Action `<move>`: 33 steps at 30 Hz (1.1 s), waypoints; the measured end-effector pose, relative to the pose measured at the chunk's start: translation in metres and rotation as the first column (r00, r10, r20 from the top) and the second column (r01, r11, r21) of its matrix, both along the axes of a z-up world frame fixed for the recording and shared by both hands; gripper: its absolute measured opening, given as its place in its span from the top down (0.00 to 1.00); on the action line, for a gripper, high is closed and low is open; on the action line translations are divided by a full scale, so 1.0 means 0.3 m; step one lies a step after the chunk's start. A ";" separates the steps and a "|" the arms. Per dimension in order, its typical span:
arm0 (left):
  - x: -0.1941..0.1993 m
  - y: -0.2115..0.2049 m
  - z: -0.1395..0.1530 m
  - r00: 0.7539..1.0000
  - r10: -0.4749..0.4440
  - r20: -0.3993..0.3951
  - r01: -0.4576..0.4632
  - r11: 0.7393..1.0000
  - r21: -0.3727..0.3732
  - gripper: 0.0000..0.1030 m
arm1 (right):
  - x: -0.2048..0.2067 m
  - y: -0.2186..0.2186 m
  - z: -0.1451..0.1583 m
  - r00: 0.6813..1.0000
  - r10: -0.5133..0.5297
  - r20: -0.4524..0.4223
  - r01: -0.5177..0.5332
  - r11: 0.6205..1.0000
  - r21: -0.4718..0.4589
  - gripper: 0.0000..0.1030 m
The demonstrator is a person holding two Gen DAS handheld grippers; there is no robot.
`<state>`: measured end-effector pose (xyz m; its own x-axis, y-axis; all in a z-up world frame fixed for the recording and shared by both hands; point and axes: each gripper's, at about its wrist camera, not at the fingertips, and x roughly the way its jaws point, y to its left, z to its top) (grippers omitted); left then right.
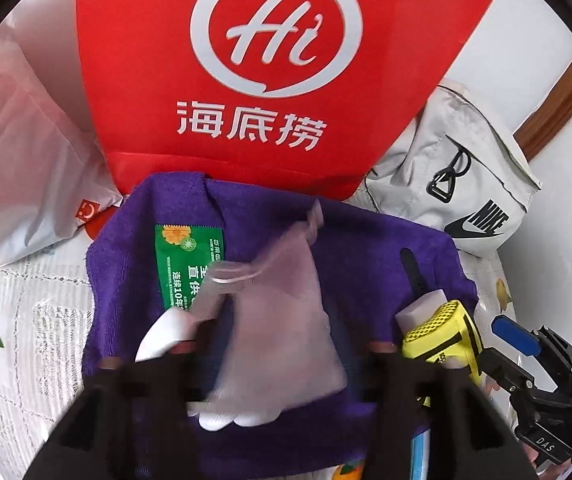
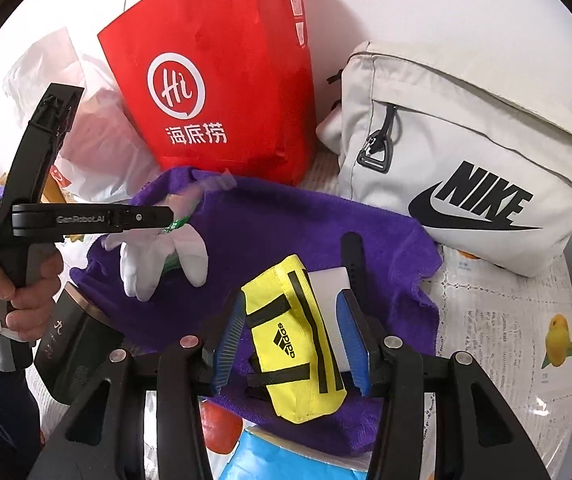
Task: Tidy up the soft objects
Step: 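Open both grippers to release the pouch and mesh bag on the towel, then move the left gripper to the white tissue and close on it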
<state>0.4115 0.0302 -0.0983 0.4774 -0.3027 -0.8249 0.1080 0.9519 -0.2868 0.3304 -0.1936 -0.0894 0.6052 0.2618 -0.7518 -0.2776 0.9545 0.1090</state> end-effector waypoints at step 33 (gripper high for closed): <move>-0.582 -0.019 0.236 0.992 -0.059 0.112 0.050 0.995 0.083 0.41 | -0.526 0.004 0.112 0.997 0.017 0.071 -0.018 1.000 0.017 0.54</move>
<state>0.2370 0.0245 -0.0275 0.5542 -0.2666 -0.7885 0.1882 0.9629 -0.1933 0.1727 -0.1923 -0.0557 0.6523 0.2854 -0.7022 -0.3018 0.9476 0.1048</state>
